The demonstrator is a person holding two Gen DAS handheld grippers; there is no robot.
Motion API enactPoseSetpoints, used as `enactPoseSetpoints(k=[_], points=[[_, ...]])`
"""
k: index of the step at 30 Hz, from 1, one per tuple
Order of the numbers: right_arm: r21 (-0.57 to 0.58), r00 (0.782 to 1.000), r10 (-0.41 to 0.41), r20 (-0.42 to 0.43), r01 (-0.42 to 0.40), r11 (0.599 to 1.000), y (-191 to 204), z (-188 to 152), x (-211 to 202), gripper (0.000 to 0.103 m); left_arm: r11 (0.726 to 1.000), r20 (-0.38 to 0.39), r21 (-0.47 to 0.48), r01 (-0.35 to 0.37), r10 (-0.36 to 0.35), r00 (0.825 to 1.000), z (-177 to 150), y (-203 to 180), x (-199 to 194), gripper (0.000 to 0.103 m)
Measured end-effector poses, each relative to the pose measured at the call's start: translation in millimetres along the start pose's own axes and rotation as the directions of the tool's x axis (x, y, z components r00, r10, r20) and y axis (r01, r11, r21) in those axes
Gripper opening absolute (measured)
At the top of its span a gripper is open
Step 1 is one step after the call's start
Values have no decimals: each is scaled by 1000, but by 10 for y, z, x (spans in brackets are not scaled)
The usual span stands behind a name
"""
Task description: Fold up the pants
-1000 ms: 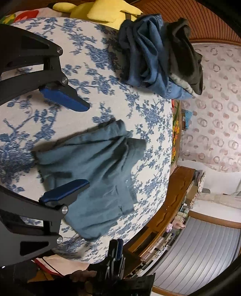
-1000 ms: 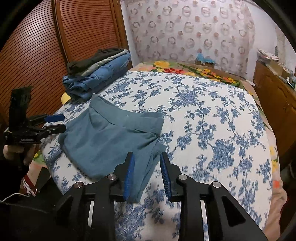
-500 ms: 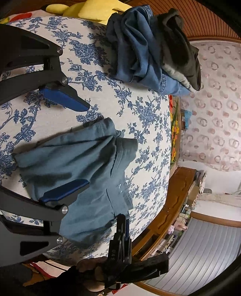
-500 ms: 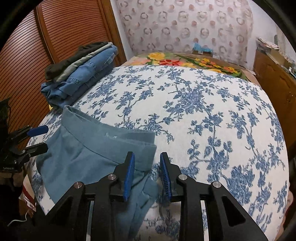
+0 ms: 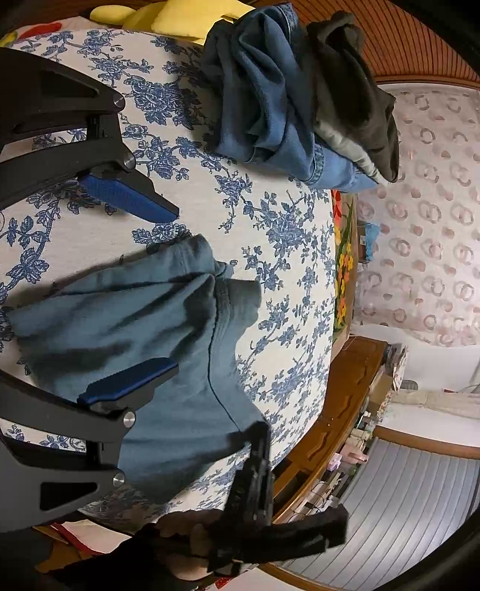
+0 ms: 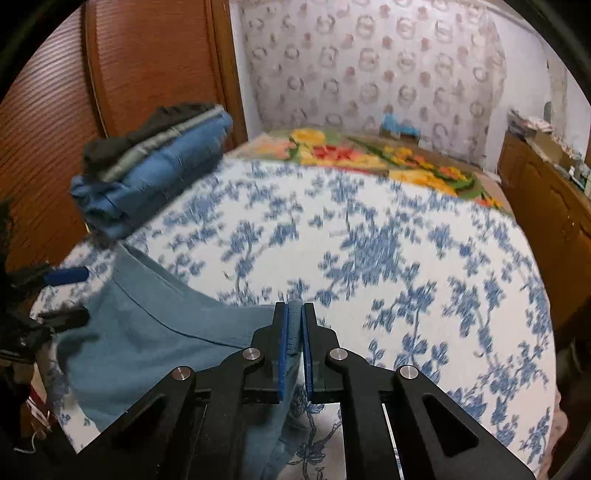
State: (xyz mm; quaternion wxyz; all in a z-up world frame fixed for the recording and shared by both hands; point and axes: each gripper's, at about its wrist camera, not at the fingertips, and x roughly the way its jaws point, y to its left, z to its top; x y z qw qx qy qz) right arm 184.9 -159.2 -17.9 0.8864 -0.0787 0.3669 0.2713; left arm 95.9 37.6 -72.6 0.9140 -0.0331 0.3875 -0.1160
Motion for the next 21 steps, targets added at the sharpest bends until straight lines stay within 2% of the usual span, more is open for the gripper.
enactPoseSetpoints(k=[9,11,13,17,21], points=[[-5,1000,-10,-12,10,1000,33,20,17,7,1000,8,16,-8,8,1000,115,-2,122,76],[-9,1000,-13,-12,12,1000,37,21,12,7,1000,-1,30,0,0,1000,159,-18,179,66],[-11,1000,-15,-12,15,1000,39,17,4,7,999,-12,38,25,-24,1000,193,-40,227,64],[-13,1000,-17,-10,17,1000,41,12,3,7,997,-27,72,35,-33,999,247,-88,325,52],[-10,1000,-14,-7,14,1000,30,8,0,7,995,-24,92,27,-25,999,284,-85,391,18]])
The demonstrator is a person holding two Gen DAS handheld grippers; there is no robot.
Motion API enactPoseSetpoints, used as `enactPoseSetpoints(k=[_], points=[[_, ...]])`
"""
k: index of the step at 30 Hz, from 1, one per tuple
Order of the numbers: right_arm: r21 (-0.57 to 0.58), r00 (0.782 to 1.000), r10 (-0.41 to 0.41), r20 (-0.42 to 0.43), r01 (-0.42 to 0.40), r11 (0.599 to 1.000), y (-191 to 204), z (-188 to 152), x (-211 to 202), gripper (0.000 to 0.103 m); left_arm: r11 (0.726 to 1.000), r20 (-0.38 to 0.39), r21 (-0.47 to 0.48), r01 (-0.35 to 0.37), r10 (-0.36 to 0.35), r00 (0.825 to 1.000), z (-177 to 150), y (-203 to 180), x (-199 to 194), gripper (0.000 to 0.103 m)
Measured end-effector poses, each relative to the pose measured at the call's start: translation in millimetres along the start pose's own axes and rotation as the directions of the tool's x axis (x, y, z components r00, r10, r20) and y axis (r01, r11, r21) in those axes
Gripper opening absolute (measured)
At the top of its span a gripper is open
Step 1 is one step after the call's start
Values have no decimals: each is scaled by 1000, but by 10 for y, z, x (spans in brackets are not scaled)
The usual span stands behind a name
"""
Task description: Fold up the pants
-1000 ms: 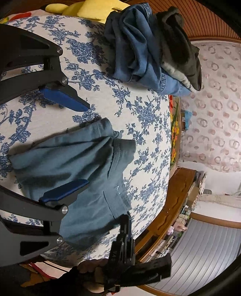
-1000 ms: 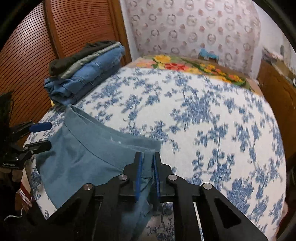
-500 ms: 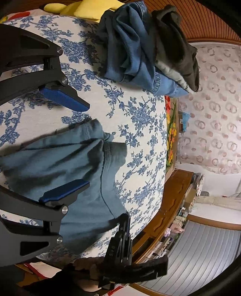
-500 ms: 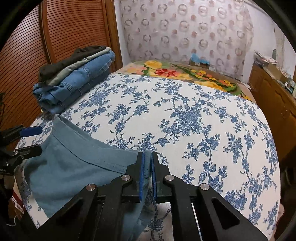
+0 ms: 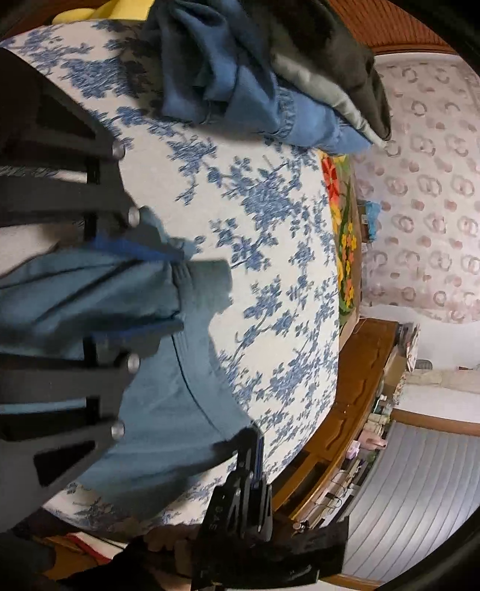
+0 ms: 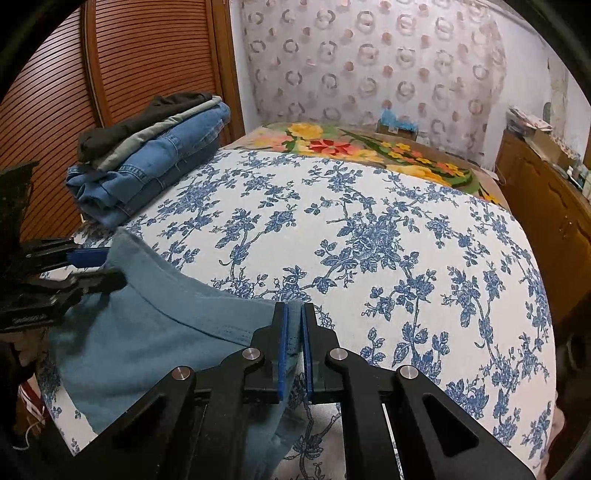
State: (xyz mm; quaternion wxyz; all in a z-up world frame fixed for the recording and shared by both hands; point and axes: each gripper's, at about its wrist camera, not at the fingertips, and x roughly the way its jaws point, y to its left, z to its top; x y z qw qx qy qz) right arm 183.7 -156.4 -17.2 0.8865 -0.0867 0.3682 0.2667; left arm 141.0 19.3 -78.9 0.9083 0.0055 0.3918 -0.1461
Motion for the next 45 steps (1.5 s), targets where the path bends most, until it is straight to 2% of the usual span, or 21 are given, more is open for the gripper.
enactPoseSetpoints(k=[3,7,9,12,13,15,17,22,28,35,45], points=[[5,1000,10,17,-11,1000,-4,2,-36,7,999,45,-35,18,-17,999,71,69,-74,16],[-7,999,-1,32,1,1000,30,-10,-91,7,1000,37,-9,-10,10,999,76,17,-97,16],[-10,999,1,39,0,1000,43,-17,-129,7,1000,22,-5,-29,29,999,56,2,-86,20],[7,999,2,41,-2,1000,33,-24,-194,14,999,14,-4,-36,36,999,19,-11,-102,39],[13,999,-10,45,10,1000,25,-33,-231,15,999,19,-9,-37,38,999,-1,-7,-123,52],[18,999,-5,53,4,1000,21,-57,-297,16,999,25,-16,-36,36,999,-32,2,-161,60],[24,999,2,48,-3,1000,16,-103,-366,25,999,21,-26,-33,34,999,-69,25,-196,67],[41,1000,14,28,-15,999,15,-285,-519,40,998,27,-48,-28,29,999,-179,59,-322,70],[57,999,31,-13,-31,998,16,-477,-585,47,997,20,-72,-33,34,999,-305,101,-397,70],[101,998,29,-64,-23,995,-20,-509,-416,47,995,5,-90,-42,43,999,-377,134,-376,70],[75,999,8,-54,-4,997,97,-501,-275,47,994,-13,-101,-43,42,999,-420,154,-316,70]])
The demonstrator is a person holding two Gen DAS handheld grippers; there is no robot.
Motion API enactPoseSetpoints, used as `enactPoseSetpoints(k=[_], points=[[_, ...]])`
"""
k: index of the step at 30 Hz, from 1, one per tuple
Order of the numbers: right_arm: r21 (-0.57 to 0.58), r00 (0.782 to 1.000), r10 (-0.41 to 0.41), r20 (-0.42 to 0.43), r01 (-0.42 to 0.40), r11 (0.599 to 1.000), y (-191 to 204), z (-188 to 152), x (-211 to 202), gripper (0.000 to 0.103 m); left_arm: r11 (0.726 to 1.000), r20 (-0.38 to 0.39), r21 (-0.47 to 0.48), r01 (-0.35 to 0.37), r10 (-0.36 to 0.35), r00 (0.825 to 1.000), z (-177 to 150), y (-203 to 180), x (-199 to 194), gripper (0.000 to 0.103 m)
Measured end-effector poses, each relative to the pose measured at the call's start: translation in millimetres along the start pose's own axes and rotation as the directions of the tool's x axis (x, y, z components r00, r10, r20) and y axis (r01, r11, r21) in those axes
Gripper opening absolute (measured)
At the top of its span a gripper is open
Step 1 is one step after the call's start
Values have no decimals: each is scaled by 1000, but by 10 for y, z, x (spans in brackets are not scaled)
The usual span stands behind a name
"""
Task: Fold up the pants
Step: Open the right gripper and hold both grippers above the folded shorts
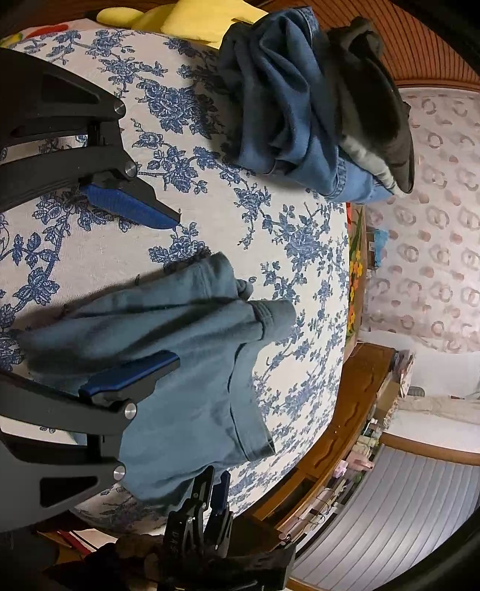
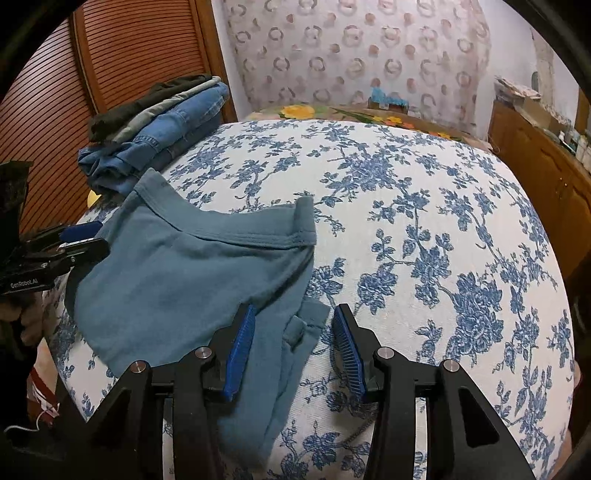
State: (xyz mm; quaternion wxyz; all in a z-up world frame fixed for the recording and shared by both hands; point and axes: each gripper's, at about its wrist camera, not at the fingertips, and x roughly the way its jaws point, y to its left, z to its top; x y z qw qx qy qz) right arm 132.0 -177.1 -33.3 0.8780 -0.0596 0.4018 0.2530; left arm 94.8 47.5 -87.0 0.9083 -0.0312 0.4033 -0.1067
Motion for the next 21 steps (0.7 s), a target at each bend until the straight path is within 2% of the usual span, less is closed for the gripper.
enactPoseSetpoints(k=[11,21], points=[[-20,1000,-9,29,10,1000,28,-74,3,47,999,7,-6,32,-32,999,247,-10,93,70],[-25,999,-14,28,15,1000,40,-62,1,47,999,-16,-24,44,-45,999,380,2,265,70]])
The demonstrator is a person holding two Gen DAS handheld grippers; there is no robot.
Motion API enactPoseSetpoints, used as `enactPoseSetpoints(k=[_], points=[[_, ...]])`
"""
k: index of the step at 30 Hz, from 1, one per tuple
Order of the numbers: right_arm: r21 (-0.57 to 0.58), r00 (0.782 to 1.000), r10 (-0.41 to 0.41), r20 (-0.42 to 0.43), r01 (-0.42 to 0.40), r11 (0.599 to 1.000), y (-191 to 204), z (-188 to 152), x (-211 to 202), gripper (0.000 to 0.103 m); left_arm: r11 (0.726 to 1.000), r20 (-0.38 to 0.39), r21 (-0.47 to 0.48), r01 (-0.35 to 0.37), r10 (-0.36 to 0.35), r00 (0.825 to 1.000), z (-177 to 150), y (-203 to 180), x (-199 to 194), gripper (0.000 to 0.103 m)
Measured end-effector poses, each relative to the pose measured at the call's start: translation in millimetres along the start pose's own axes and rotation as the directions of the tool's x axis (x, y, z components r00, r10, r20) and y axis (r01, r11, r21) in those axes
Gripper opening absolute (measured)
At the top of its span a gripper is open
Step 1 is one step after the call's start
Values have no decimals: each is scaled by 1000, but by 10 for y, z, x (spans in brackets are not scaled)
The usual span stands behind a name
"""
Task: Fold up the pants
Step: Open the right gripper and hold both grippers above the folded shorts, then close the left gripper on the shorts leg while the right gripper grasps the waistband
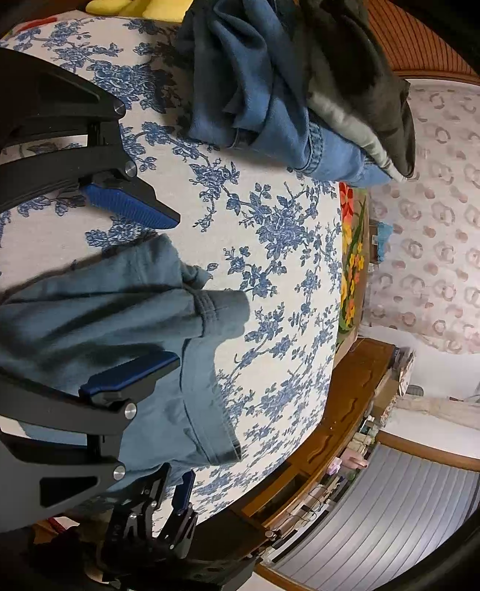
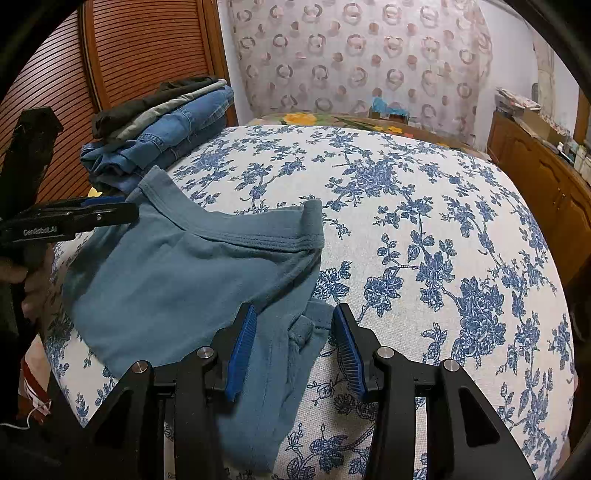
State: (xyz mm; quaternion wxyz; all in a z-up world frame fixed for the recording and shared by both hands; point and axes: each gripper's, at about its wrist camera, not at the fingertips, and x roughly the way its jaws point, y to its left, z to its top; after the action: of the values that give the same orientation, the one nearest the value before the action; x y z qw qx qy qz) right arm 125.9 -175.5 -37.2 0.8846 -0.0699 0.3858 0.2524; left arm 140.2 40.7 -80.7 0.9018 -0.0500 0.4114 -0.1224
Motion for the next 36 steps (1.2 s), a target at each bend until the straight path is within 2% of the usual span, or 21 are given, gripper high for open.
enactPoseSetpoints(k=[9,17,19,23,24,27,28,31,36], points=[[0,1000,0,-1,0,1000,-10,3,-2,46,1000,-53,-4,-26,26,998,-36,81,142,70],[-2,1000,-4,-2,4,1000,-17,7,1,45,1000,-42,-6,-29,29,999,-93,74,110,68],[-2,1000,-2,-2,2,1000,-19,3,-3,45,999,-39,-18,-31,30,999,-103,86,96,61],[-4,1000,0,-2,0,1000,-15,3,-2,41,999,-45,-41,28,-30,999,-121,105,72,40],[-5,1000,0,-3,0,1000,-11,1,-4,40,998,-47,-42,37,-39,998,-128,103,71,39],[-9,1000,17,-4,-17,1000,0,0,-5,30,997,-42,-50,64,-66,997,-138,83,53,25],[-16,1000,30,-5,-30,999,6,-2,-1,24,996,-23,-53,68,-69,997,-140,78,23,17],[-39,999,52,-12,-53,998,38,2,4,14,995,26,-44,92,-91,996,-138,29,-86,13],[-22,997,73,7,-72,997,12,17,-51,11,994,75,-21,111,-109,991,-115,-59,-283,12]])
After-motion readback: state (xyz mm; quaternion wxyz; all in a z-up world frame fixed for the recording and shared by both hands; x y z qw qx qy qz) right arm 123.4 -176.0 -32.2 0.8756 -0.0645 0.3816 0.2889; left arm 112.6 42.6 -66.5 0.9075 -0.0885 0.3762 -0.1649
